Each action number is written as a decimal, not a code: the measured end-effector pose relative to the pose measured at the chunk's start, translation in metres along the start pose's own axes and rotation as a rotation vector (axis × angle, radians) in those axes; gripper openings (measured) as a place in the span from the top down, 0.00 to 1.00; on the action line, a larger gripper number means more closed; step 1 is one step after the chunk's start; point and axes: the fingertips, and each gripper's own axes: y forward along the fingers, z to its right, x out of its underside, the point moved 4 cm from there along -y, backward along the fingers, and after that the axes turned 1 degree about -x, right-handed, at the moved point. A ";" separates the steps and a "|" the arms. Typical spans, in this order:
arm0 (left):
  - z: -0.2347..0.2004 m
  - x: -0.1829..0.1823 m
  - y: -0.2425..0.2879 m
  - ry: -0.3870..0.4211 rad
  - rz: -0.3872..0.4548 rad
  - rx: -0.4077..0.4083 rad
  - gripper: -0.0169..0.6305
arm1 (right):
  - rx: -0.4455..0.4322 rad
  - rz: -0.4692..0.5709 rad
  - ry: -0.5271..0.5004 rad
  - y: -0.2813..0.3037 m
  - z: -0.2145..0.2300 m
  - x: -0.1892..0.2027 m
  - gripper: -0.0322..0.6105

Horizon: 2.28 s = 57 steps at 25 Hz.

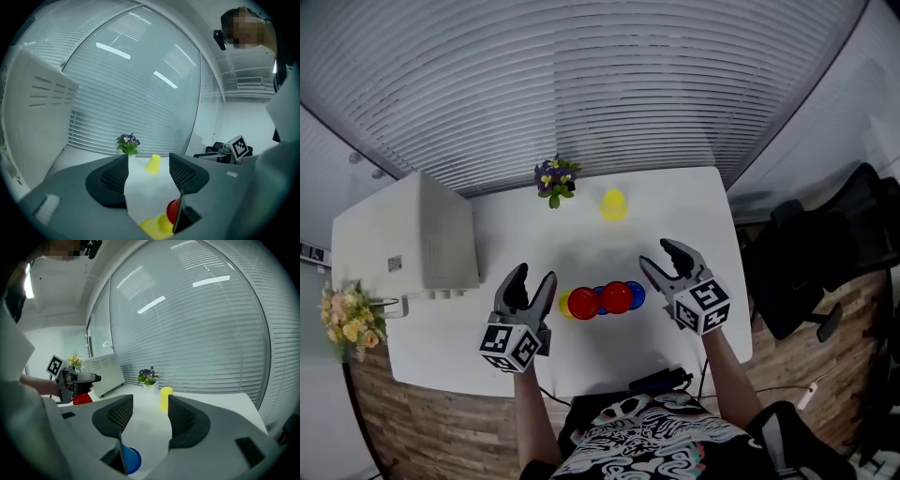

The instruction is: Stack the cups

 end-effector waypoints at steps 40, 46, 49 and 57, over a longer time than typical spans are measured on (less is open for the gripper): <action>-0.030 0.069 0.085 -0.020 -0.267 0.273 0.60 | -0.308 -0.203 -0.300 0.174 0.065 0.010 0.54; -0.031 0.072 0.087 -0.022 -0.270 0.281 0.62 | -0.325 -0.194 -0.328 0.176 0.064 0.011 0.59; -0.031 0.072 0.086 -0.013 -0.273 0.279 0.63 | -0.309 -0.172 -0.331 0.173 0.061 0.008 0.59; -0.037 0.070 0.084 -0.006 -0.254 0.233 0.67 | -0.166 -0.147 -0.272 0.148 0.057 0.011 0.59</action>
